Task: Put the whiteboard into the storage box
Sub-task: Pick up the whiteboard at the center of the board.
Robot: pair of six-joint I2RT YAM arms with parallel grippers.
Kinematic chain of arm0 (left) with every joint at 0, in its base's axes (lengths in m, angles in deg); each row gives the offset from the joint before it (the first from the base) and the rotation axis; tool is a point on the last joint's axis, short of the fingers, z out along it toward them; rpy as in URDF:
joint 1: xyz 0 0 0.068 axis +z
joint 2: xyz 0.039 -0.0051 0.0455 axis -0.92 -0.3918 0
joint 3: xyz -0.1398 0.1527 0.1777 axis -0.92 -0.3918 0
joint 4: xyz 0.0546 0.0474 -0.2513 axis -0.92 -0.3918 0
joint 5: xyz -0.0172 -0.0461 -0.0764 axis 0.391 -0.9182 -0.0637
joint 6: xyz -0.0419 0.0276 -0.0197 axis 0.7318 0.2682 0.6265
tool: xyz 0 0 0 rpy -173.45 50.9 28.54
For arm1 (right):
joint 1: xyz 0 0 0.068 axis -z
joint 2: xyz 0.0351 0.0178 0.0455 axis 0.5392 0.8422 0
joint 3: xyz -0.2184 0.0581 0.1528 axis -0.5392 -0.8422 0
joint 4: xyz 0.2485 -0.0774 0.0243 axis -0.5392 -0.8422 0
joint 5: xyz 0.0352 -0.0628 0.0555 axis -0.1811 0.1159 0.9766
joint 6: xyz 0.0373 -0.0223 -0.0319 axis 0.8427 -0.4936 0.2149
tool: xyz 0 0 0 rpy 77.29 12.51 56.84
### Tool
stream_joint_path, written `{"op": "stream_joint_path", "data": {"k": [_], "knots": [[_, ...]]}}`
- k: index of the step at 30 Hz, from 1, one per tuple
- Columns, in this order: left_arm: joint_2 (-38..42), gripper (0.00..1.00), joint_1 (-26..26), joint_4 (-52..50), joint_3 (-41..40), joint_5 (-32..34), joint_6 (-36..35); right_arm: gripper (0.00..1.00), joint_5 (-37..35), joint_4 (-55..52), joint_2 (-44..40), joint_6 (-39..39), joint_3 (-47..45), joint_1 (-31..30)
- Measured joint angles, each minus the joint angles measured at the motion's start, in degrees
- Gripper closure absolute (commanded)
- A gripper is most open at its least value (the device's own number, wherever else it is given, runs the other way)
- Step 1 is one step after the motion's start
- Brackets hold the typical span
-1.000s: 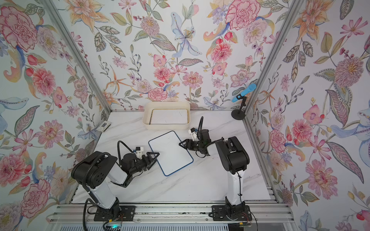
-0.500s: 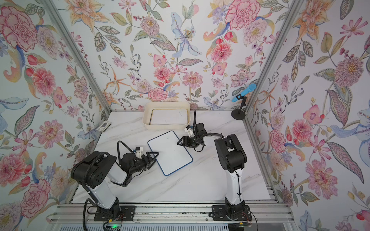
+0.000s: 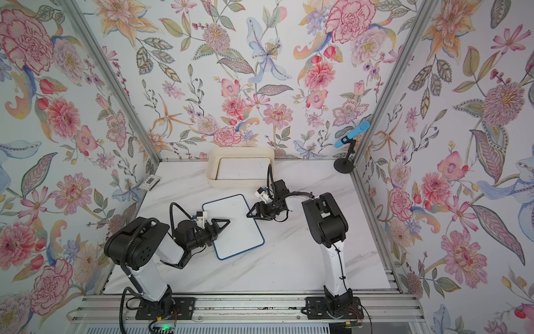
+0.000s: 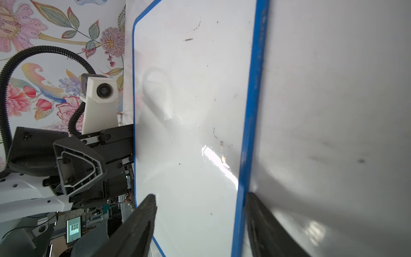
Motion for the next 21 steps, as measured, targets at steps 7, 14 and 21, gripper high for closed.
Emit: {"op": "stream_joint_path", "data": {"k": [7, 14, 21], "knots": [[0.0, 0.51, 0.1, -2.1, -0.4, 0.0, -1.7, 0.33, 0.6, -0.9, -1.5, 0.0, -2.2, 0.9], [11.7, 0.82, 0.2, -23.1, 1.2, 1.0, -6.0, 0.32, 0.0, -3.8, -6.0, 0.3, -7.1, 5.2], [23.1, 1.00, 0.2, -47.8, 5.3, 5.0, -12.2, 0.32, -3.0, -4.3, -10.5, 1.2, -12.1, 7.7]]}}
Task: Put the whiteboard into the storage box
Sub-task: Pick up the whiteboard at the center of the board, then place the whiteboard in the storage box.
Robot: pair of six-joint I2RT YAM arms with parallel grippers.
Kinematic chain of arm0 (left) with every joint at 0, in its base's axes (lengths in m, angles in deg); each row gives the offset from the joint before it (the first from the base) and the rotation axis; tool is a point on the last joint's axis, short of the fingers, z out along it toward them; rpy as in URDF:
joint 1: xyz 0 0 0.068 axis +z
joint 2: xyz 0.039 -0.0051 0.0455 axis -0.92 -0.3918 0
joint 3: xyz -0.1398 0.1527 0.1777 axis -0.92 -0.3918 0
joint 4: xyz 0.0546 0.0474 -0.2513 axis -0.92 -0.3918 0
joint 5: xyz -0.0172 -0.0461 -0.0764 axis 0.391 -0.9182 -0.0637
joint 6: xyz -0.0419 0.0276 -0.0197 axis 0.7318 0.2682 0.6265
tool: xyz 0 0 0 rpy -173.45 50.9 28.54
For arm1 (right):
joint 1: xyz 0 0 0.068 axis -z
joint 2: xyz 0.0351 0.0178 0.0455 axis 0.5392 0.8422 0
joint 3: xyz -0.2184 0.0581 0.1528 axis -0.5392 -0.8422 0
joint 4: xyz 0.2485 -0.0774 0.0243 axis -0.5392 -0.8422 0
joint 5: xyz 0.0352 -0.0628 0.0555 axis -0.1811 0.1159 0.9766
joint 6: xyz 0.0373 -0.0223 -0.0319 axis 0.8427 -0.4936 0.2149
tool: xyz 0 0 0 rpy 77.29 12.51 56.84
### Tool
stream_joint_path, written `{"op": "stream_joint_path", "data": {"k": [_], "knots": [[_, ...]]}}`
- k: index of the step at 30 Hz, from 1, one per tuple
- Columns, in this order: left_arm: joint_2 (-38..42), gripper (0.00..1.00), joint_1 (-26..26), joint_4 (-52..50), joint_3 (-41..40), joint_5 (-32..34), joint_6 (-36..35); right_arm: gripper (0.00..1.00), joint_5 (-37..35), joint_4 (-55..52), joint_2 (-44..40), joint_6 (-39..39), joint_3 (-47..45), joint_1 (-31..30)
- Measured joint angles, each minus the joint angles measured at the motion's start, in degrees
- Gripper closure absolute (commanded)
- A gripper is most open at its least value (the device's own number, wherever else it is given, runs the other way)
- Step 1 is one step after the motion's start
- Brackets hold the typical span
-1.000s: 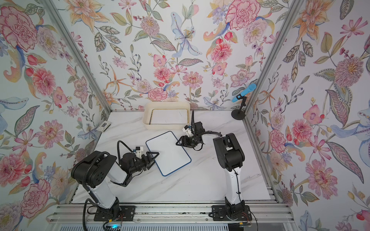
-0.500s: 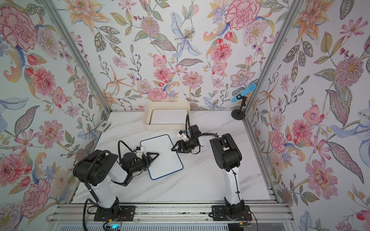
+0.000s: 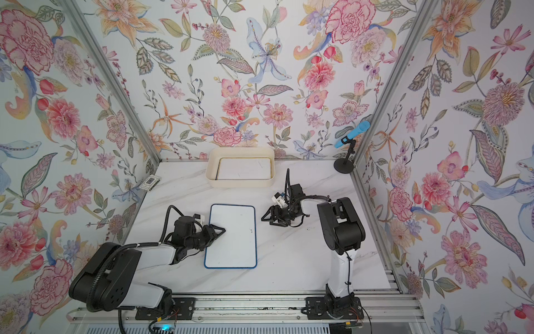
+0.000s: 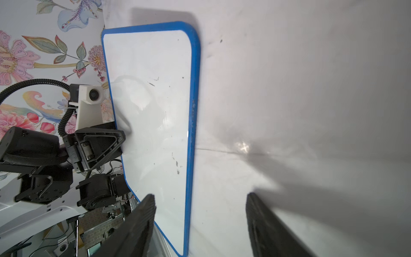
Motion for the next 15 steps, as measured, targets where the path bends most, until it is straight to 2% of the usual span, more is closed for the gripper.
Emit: {"op": "stream_joint_path", "data": {"k": [8, 15], "knots": [[5.5, 1.00, 1.2, -10.3, 9.2, 2.2, -0.7, 0.32, -2.0, 3.5, -5.3, 2.4, -7.1, 1.1], [4.9, 1.00, 1.4, -10.2, 19.5, 3.7, 1.2, 0.31, -1.8, 7.5, -6.8, 4.0, -10.1, 1.3]]}}
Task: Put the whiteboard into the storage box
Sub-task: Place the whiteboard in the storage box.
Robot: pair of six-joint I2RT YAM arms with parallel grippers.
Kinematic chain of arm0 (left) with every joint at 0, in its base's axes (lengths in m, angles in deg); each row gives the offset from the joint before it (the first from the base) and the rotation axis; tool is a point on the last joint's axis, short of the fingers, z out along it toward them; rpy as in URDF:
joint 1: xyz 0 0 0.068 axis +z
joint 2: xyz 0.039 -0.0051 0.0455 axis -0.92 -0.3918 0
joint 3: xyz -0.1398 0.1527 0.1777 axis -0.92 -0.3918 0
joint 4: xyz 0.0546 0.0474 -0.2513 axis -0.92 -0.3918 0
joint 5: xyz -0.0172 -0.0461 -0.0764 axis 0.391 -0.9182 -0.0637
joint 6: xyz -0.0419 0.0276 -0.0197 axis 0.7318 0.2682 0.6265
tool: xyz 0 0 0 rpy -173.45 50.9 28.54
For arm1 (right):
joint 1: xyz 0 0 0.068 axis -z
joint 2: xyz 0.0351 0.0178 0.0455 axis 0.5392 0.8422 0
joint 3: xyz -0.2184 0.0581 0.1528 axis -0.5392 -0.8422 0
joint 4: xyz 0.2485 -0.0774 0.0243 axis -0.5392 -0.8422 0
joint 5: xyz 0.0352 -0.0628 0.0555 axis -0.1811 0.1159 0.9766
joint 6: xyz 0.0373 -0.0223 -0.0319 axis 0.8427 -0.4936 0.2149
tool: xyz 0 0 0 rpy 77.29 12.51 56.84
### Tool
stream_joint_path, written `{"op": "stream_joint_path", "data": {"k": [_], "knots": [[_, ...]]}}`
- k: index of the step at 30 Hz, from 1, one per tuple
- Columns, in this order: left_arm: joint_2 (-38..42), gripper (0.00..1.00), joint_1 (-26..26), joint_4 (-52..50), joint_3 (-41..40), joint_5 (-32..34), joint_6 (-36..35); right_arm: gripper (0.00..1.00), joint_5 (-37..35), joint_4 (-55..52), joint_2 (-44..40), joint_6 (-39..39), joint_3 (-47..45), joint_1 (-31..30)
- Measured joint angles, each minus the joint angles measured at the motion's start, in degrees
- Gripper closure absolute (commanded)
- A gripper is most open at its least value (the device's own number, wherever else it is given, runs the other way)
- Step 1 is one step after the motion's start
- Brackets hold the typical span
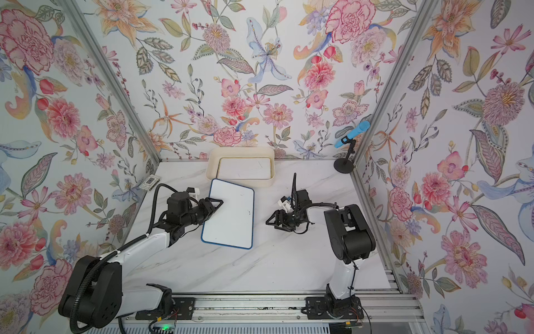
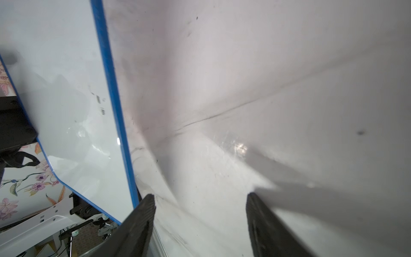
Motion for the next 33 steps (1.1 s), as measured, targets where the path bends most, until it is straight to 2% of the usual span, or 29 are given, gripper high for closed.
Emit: {"op": "stream_joint_path", "data": {"k": [9, 13, 20, 27, 28, 30, 31, 33], "knots": [[-7.0, 1.00, 1.1, 4.1, 8.6, 1.0, 4.0, 0.31, 1.2, 2.7, -0.3, 1.0, -1.5, 0.3], [-11.5, 1.00, 2.3, 5.7, 12.4, 3.7, 6.9, 0.31, 1.2, 4.5, -0.7, 1.4, -2.6, 0.3], [-21.7, 1.00, 2.6, 11.5, 20.4, 13.6, 14.1, 0.31, 1.9, 8.5, -1.2, 3.0, -4.9, 0.1], [-31.5, 1.00, 0.5, 10.7, 27.6, 26.2, 24.0, 0.29, 3.1, 10.5, -1.5, 4.5, -5.9, -2.0], [-32.4, 0.92, 0.1, 10.1, 28.7, 27.5, 25.1, 0.29, 3.1, 10.5, -1.5, 4.7, -5.9, -2.4], [-34.1, 0.63, -1.4, 8.2, 31.2, 31.4, 27.7, 0.28, 3.1, 10.5, -1.6, 5.1, -5.9, -3.4], [-34.3, 0.53, -2.2, 7.5, 32.0, 33.2, 28.6, 0.28, 3.1, 10.5, -1.7, 5.2, -5.9, -3.7], [-34.6, 0.42, -4.3, 5.6, 34.1, 37.6, 30.6, 0.28, 3.0, 10.2, -2.0, 5.8, -6.0, -4.6]]}}
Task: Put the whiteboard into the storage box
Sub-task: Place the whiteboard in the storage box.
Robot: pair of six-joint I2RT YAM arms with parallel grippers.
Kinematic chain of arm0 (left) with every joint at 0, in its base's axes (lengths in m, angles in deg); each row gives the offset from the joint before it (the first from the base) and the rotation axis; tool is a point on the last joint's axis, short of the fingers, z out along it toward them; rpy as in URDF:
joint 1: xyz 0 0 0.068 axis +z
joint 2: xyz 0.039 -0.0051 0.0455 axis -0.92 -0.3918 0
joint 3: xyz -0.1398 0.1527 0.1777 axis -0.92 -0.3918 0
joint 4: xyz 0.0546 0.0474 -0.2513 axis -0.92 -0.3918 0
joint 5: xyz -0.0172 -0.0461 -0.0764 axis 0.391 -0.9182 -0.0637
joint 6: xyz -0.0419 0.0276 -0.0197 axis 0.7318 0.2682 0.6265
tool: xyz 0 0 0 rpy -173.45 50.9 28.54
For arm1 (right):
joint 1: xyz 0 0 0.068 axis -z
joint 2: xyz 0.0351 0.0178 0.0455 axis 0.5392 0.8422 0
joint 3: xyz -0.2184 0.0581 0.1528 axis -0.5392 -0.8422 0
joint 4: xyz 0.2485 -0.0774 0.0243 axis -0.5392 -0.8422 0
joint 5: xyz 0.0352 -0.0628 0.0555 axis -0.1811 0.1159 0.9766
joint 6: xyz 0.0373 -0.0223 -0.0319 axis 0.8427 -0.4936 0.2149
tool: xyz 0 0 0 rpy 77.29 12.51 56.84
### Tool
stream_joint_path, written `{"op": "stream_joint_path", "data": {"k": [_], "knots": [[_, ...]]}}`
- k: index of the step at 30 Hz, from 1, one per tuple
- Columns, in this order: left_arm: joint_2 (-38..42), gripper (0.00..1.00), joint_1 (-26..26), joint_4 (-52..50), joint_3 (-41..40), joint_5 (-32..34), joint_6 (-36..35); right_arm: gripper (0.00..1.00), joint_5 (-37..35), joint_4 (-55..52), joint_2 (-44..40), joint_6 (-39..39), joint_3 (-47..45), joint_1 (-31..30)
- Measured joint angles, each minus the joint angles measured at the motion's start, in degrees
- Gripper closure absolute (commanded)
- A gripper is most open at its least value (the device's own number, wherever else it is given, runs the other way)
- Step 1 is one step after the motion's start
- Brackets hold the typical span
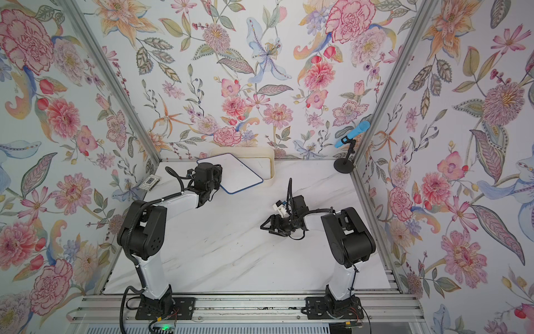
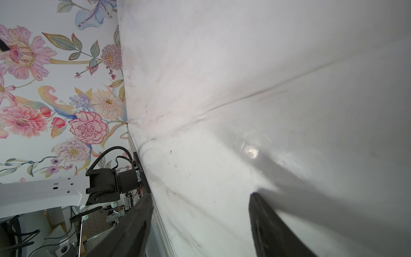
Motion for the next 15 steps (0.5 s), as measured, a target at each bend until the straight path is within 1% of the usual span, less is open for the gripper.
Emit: {"op": "stream_joint_path", "data": {"k": [2, 3, 6, 10, 15], "knots": [[-0.9, 0.23, -1.9, -1.2, 3.6, 2.9, 1.3, 0.26, -0.5, -0.6, -0.5, 0.6, 0.0, -0.4], [-1.7, 0.16, -2.7, -2.3, 6.2, 3.8, 2.1, 0.25, -1.0, -1.2, -0.9, 1.0, 0.1, -0.5], [-3.9, 0.02, -4.4, -3.7, 12.6, 5.6, 3.7, 0.25, -3.1, -5.2, -2.0, 1.6, 1.9, -0.9], [-5.4, 0.00, -4.9, -3.9, 14.3, 6.8, 4.2, 0.25, -5.0, -10.3, -2.3, 1.9, 8.2, -0.9], [-8.4, 0.01, -4.7, -3.9, 14.3, 7.5, 4.2, 0.25, -6.0, -12.9, -2.4, 1.8, 16.7, -0.9]]}}
